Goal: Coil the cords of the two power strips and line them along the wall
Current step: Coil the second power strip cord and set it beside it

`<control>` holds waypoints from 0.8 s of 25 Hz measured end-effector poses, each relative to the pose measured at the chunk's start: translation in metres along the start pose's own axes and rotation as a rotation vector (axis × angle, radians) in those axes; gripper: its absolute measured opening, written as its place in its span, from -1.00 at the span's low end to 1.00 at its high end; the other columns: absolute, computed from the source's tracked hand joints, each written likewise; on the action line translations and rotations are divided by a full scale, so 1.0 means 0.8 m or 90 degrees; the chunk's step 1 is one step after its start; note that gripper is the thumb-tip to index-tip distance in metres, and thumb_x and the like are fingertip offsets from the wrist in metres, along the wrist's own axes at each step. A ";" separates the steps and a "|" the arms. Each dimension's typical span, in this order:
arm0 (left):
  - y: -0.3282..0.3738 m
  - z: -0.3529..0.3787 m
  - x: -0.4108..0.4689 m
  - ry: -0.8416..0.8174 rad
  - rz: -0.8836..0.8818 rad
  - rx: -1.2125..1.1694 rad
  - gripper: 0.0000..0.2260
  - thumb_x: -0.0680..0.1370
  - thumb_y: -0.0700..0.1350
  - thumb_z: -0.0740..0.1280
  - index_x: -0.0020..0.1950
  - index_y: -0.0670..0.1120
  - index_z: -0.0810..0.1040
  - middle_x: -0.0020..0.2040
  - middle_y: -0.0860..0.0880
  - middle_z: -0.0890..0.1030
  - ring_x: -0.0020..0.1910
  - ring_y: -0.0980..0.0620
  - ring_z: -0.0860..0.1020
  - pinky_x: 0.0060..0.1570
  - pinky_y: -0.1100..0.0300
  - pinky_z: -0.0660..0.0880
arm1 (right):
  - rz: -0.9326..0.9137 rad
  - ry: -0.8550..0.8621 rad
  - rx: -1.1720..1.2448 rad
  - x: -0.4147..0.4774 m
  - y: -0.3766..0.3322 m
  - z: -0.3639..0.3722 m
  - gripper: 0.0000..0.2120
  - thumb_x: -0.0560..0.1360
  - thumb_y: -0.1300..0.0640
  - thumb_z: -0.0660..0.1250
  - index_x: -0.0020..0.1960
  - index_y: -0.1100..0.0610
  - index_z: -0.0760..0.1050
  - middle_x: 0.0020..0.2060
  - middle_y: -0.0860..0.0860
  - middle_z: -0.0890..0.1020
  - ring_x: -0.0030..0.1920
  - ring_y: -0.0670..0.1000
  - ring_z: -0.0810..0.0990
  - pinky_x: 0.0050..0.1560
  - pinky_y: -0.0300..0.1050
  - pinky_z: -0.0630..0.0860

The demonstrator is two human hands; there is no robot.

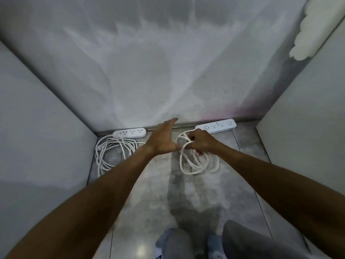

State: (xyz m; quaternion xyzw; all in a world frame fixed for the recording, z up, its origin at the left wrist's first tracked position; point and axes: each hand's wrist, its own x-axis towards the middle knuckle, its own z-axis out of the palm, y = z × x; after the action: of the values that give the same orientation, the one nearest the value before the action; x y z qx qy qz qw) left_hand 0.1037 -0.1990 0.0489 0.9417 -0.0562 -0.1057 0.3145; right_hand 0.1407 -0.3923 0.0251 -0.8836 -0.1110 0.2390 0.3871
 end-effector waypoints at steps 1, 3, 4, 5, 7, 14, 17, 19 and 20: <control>0.012 -0.003 0.011 -0.064 0.066 0.127 -0.02 0.30 0.11 0.52 0.60 -0.08 0.11 0.53 -0.17 0.32 0.46 -0.19 0.31 0.40 -0.05 0.31 | -0.028 -0.031 -0.045 0.000 -0.005 -0.001 -0.83 0.32 0.18 0.52 -0.19 0.17 0.53 -0.41 0.13 0.60 -0.52 0.08 0.57 -0.52 -0.14 0.47; 0.023 0.004 0.026 -0.126 0.119 0.200 -0.05 0.30 0.00 0.55 0.58 -0.10 0.14 0.47 -0.18 0.41 0.41 -0.20 0.38 0.35 -0.02 0.37 | -0.068 -0.074 -0.055 0.003 -0.012 -0.005 -0.62 0.28 0.23 0.52 0.02 0.14 0.43 -0.24 0.14 0.62 -0.44 0.06 0.60 -0.51 -0.14 0.49; 0.022 0.011 0.032 -0.144 0.114 0.176 -0.12 0.30 -0.06 0.55 0.54 -0.11 0.21 0.40 -0.16 0.48 0.34 -0.19 0.45 0.28 -0.03 0.43 | -0.065 -0.091 -0.046 0.004 -0.014 -0.008 -0.49 0.26 0.27 0.52 0.12 0.15 0.36 -0.17 0.14 0.60 -0.43 0.03 0.59 -0.50 -0.13 0.50; 0.019 0.016 0.035 -0.168 0.097 0.141 -0.19 0.30 -0.07 0.54 0.48 -0.10 0.28 0.34 -0.13 0.52 0.28 -0.17 0.50 0.22 -0.04 0.47 | -0.051 -0.099 -0.038 0.004 -0.015 -0.011 -0.40 0.26 0.30 0.53 0.16 0.16 0.28 -0.13 0.12 0.56 -0.44 0.00 0.57 -0.49 -0.13 0.50; 0.013 0.023 0.039 -0.205 0.071 0.100 -0.25 0.27 0.02 0.52 0.40 -0.09 0.36 0.27 -0.08 0.56 0.20 -0.11 0.55 0.17 -0.04 0.51 | -0.024 -0.088 -0.018 0.008 -0.014 -0.010 -0.35 0.24 0.35 0.54 0.15 0.17 0.21 -0.16 0.09 0.50 -0.50 -0.05 0.50 -0.52 -0.14 0.49; 0.000 0.055 0.069 -0.049 0.072 0.121 -0.47 0.31 0.06 0.52 0.21 -0.02 0.47 0.04 -0.04 0.67 -0.02 -0.12 0.63 -0.21 0.13 0.43 | -0.005 -0.089 0.075 0.047 -0.005 -0.019 -0.27 0.29 0.37 0.48 0.27 0.08 0.13 -0.15 0.04 0.47 -0.29 -0.09 0.49 -0.45 -0.28 0.46; -0.015 0.069 0.080 0.002 0.075 0.089 -0.36 0.32 0.03 0.55 0.34 0.00 0.42 0.09 -0.10 0.67 0.01 -0.19 0.63 -0.19 0.08 0.48 | 0.006 -0.126 0.106 0.064 0.007 -0.024 -0.23 0.31 0.37 0.47 0.31 0.03 0.10 -0.08 0.07 0.49 -0.20 -0.06 0.53 -0.40 -0.29 0.49; -0.022 0.082 0.082 0.068 0.094 0.099 -0.30 0.39 0.02 0.53 0.48 -0.01 0.35 0.15 -0.18 0.66 0.06 -0.29 0.61 -0.14 -0.05 0.54 | 0.018 -0.139 0.141 0.073 0.015 -0.024 -0.23 0.33 0.41 0.44 0.34 0.03 0.09 0.01 0.12 0.48 -0.05 0.00 0.55 -0.24 -0.22 0.57; -0.024 0.090 0.084 0.100 0.113 0.109 -0.32 0.43 -0.01 0.51 0.50 -0.03 0.34 0.16 -0.21 0.65 0.05 -0.33 0.61 -0.16 -0.10 0.54 | 0.022 -0.139 0.155 0.077 0.019 -0.024 -0.23 0.33 0.45 0.42 0.35 0.04 0.08 0.03 0.13 0.47 0.01 0.03 0.54 -0.16 -0.14 0.59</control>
State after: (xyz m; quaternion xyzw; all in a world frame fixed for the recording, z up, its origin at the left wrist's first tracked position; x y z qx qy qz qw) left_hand 0.1532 -0.2369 -0.0296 0.9618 -0.1233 0.0021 0.2445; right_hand 0.2037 -0.3913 0.0041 -0.8008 -0.1072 0.3520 0.4726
